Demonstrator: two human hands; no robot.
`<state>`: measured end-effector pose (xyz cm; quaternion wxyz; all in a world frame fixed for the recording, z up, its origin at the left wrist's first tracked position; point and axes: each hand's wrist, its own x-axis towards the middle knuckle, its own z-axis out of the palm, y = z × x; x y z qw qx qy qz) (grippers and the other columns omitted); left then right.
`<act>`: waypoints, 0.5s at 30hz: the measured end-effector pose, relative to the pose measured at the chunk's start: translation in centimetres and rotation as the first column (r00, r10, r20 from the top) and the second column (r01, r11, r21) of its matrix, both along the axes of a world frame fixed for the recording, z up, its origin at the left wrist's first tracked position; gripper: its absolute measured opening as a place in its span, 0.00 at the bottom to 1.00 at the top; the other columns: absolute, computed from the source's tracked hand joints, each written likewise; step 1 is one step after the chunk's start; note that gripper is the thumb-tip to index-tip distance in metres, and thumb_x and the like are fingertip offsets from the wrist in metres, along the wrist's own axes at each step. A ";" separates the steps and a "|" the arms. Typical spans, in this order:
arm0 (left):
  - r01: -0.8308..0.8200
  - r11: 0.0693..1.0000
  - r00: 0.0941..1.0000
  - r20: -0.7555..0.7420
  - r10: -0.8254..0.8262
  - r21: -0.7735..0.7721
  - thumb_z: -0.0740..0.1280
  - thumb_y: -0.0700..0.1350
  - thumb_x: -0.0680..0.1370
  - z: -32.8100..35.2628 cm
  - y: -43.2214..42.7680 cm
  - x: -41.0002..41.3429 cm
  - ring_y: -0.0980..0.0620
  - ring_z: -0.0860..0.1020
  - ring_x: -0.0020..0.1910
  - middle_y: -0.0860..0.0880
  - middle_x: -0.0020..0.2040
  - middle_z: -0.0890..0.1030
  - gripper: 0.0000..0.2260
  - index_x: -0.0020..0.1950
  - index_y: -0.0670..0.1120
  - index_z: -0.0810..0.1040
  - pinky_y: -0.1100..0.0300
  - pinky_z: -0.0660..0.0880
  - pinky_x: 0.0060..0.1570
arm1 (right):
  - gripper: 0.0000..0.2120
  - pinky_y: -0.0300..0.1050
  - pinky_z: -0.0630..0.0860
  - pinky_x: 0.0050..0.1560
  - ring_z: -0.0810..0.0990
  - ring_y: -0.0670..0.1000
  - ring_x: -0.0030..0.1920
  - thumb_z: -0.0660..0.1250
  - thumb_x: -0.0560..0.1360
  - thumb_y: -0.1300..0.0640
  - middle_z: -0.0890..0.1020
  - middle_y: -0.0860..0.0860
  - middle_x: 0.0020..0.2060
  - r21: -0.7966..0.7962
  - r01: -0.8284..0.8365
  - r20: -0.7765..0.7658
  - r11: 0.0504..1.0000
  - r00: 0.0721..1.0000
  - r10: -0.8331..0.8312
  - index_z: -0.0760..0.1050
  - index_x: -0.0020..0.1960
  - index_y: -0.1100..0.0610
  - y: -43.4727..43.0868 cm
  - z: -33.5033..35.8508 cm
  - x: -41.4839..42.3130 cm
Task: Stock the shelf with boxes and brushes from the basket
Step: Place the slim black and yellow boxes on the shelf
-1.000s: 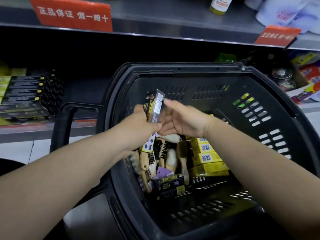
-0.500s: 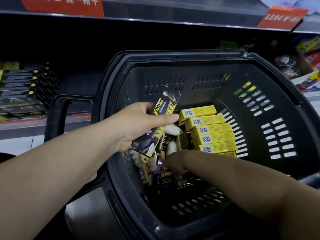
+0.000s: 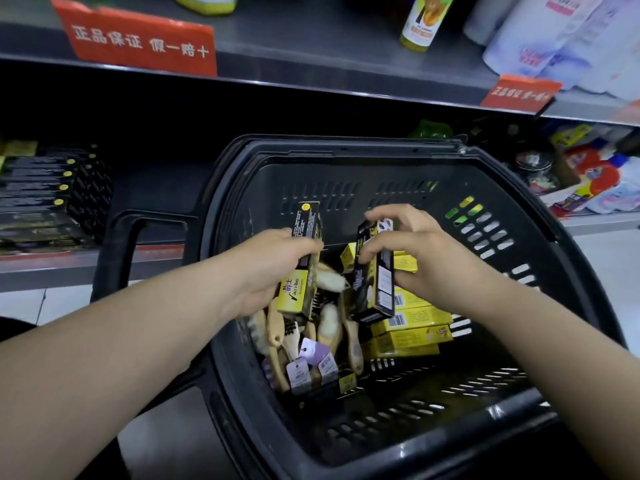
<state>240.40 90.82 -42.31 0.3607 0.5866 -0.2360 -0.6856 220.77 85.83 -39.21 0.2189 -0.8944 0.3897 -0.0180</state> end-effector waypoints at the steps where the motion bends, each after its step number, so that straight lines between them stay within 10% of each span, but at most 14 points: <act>1: 0.009 1.000 0.999 -0.031 -0.009 -0.006 0.65 0.43 0.78 0.1 0.1 -0.2 0.46 0.80 0.44 0.39 0.54 0.81 0.12 0.59 0.40 0.76 0.47 0.77 0.55 | 0.25 0.41 0.60 0.61 0.59 0.42 0.62 0.66 0.68 0.72 0.65 0.40 0.64 -0.052 -0.004 0.024 0.999 1.000 0.005 0.77 0.49 0.42 0.6 0.0 0.2; 6: -0.059 0.998 0.974 -0.218 0.061 0.014 0.62 0.47 0.79 0.4 0.9 -1.5 0.48 0.83 0.40 0.40 0.51 0.84 0.13 0.59 0.41 0.77 0.55 0.82 0.38 | 0.24 0.34 0.63 0.64 0.67 0.49 0.66 0.63 0.69 0.75 0.70 0.51 0.63 -0.141 0.074 0.197 0.987 0.979 -0.046 0.81 0.55 0.51 2.2 -1.2 1.4; 15: -0.115 0.992 0.983 -0.152 0.106 -0.049 0.65 0.43 0.78 -0.1 1.0 -1.6 0.43 0.80 0.54 0.40 0.56 0.81 0.16 0.64 0.40 0.72 0.47 0.76 0.56 | 0.23 0.31 0.75 0.50 0.76 0.37 0.57 0.66 0.73 0.68 0.73 0.42 0.57 0.356 0.237 0.582 0.904 0.700 -0.413 0.65 0.57 0.44 2.3 -2.1 3.0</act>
